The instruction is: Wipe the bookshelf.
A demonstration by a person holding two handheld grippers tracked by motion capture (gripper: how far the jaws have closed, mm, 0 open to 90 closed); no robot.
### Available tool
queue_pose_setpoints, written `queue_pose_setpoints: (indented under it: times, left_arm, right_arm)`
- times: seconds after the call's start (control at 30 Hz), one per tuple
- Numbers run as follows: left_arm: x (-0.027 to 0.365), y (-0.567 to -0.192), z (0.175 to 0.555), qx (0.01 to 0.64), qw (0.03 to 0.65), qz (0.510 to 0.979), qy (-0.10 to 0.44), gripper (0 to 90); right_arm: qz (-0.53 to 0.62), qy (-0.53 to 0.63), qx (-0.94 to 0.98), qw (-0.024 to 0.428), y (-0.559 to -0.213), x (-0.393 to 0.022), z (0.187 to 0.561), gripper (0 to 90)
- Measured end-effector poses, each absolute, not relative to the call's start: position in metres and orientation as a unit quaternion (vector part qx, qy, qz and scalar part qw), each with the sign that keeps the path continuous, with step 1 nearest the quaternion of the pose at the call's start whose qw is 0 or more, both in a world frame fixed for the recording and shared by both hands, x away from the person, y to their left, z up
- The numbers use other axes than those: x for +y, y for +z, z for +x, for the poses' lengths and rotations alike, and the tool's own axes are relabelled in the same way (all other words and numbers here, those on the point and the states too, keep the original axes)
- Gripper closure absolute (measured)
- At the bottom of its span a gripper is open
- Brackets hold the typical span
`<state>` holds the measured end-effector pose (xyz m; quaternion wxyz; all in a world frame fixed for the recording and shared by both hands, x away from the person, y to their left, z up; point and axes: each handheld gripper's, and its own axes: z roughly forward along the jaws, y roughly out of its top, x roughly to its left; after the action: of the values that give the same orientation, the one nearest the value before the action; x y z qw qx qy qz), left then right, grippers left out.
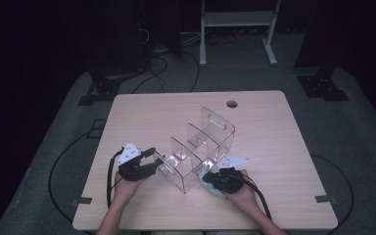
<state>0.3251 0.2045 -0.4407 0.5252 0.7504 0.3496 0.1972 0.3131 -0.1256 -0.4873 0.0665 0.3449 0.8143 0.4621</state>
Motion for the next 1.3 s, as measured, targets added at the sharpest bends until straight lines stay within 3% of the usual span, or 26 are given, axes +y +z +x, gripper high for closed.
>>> queue_pose_setpoints:
  times: [0.13,0.37,0.6,0.87,1.07,1.3]
  left_arm:
    - [0.205,-0.441,0.326,0.351,0.527,0.749,0.195,45.5]
    - [0.205,-0.441,0.325,0.351,0.525,0.75,0.196,45.5]
    - [0.205,-0.441,0.326,0.352,0.527,0.749,0.196,45.5]
    - [0.205,-0.441,0.326,0.356,0.527,0.746,0.196,45.5]
    - [0.205,-0.442,0.327,0.36,0.532,0.742,0.192,45.6]
    - [0.203,-0.442,0.326,0.361,0.527,0.743,0.199,45.4]
  right_arm:
    - [0.335,0.485,0.804,0.083,-0.469,-0.128,0.307,81.6]
    - [0.344,0.465,0.813,0.068,-0.486,-0.125,0.312,81.6]
    - [0.335,0.49,0.801,0.078,-0.467,-0.129,0.307,81.6]
    - [0.35,0.465,0.811,0.056,-0.486,-0.126,0.313,81.6]
    - [0.336,0.498,0.795,0.078,-0.461,-0.13,0.306,81.6]
    - [0.349,0.463,0.812,0.062,-0.484,-0.124,0.312,81.5]
